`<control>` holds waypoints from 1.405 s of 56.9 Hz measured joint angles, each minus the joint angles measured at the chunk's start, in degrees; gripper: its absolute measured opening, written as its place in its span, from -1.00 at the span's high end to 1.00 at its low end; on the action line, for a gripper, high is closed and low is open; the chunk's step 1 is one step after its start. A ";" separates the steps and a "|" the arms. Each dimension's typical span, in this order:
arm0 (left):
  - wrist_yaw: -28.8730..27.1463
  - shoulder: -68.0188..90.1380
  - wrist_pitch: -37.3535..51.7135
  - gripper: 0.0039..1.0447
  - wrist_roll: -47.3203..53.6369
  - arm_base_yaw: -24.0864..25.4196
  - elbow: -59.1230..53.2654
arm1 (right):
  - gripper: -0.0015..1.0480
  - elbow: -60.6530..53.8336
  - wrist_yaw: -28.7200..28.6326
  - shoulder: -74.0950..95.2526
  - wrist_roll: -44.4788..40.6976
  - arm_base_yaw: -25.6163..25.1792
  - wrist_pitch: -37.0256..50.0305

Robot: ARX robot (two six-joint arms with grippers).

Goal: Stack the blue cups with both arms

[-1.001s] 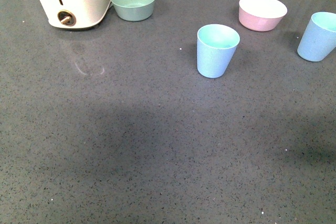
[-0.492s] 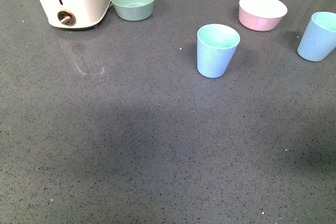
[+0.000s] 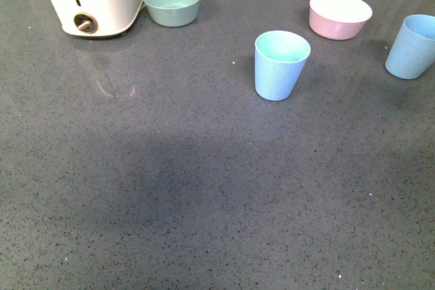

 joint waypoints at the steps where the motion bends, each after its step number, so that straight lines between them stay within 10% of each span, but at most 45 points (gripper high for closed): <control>1: 0.00 0.00 0.00 -0.84 0.00 0.00 0.00 | -0.83 2.03 0.31 1.42 -0.66 0.33 -0.68; 37: 0.00 0.00 0.00 -0.83 0.00 0.00 0.00 | -0.81 23.43 5.95 20.76 -8.39 5.07 -7.17; 66: 0.00 0.00 0.00 -0.84 0.00 0.00 0.00 | 0.85 21.84 8.13 22.67 -8.17 5.92 -8.02; 80: 0.00 0.00 0.00 -0.84 0.00 0.00 0.00 | 0.97 18.80 5.92 18.38 -9.94 5.31 -9.88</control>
